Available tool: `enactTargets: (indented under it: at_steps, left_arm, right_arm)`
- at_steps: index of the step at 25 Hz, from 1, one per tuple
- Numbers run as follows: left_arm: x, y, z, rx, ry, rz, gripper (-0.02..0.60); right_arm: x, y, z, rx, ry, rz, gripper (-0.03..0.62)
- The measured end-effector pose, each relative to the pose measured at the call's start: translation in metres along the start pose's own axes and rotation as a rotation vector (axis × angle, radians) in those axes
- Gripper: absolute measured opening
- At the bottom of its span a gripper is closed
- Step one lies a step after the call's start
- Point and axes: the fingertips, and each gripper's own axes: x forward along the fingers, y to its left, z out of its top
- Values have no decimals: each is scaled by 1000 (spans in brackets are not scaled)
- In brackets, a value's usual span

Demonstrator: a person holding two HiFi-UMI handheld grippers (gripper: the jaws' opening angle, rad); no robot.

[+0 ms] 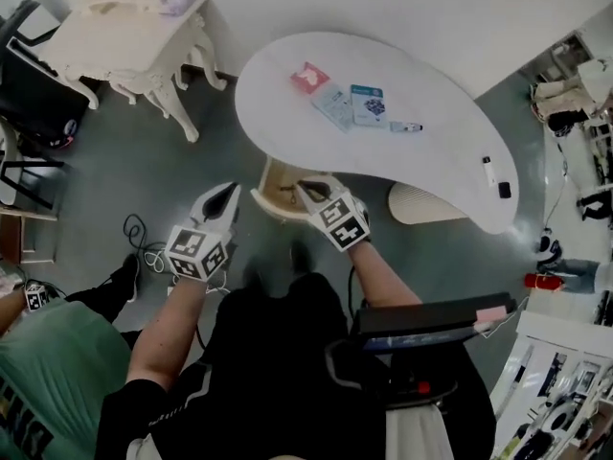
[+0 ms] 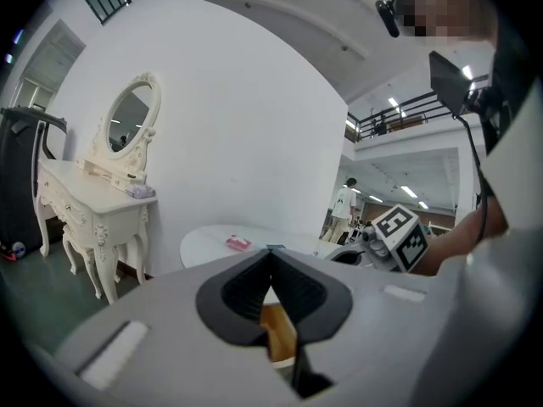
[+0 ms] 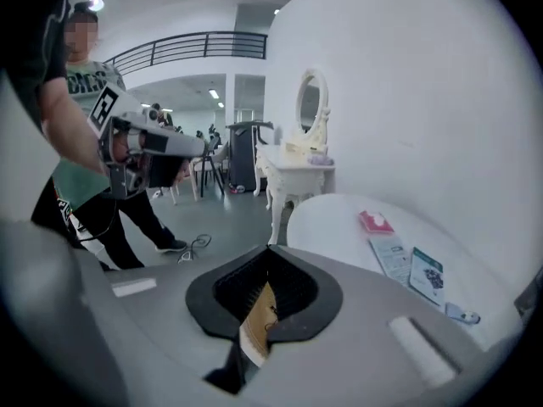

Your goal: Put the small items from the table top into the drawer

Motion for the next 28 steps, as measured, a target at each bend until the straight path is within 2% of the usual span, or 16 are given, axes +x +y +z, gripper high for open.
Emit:
enactTargets:
  at_steps: [8, 15, 20, 22, 25, 28]
  left_arm:
    - [-20, -28, 34, 75, -56, -89, 0]
    - [-50, -36, 39, 84, -66, -136, 0]
    - [-68, -35, 49, 62, -90, -127, 0]
    - [-71, -40, 54, 90, -96, -122, 0]
    - [-70, -64, 63, 173, -106, -133, 0]
    - [-68, -84, 75, 163, -128, -142, 0]
  right_arm:
    - [-69, 19, 72, 104, -251, -134, 3]
    - [-136, 34, 98, 258, -468, -301, 3]
    - [-168, 54, 106, 279, -541, -346, 3]
    - [-179, 59, 107, 286, -572, -359, 2]
    - [-196, 58, 105, 306, -605, -377, 2]
    - [-206, 57, 100, 313, -611, -366, 2]
